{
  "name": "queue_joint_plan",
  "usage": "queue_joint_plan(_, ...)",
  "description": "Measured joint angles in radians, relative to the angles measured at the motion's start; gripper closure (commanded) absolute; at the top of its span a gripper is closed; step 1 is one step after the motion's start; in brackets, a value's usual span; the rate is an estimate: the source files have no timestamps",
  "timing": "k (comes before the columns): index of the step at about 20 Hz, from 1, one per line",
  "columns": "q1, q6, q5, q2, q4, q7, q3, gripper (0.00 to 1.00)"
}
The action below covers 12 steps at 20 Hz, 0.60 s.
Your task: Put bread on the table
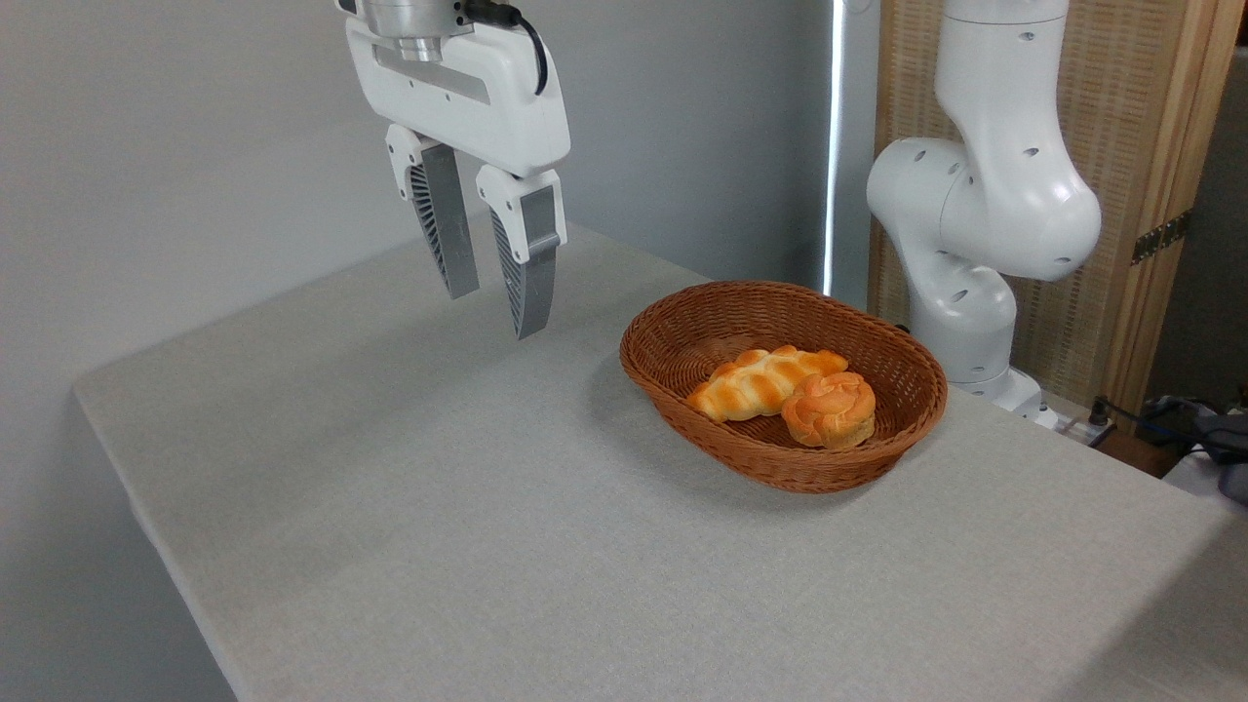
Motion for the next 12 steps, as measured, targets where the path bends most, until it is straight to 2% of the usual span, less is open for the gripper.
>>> queue_joint_plan(1, 0.0, 0.0, 0.0, 0.0, 0.001, 0.0, 0.0, 0.0)
queue_joint_plan(3, 0.001, 0.0, -0.05, 0.001, 0.001, 0.005, 0.015, 0.0)
queue_joint_plan(5, 0.005, 0.0, -0.071, 0.002, 0.001, 0.018, 0.03, 0.0)
queue_joint_plan(12, 0.009, 0.0, -0.077, 0.006, 0.001, 0.023, 0.033, 0.0)
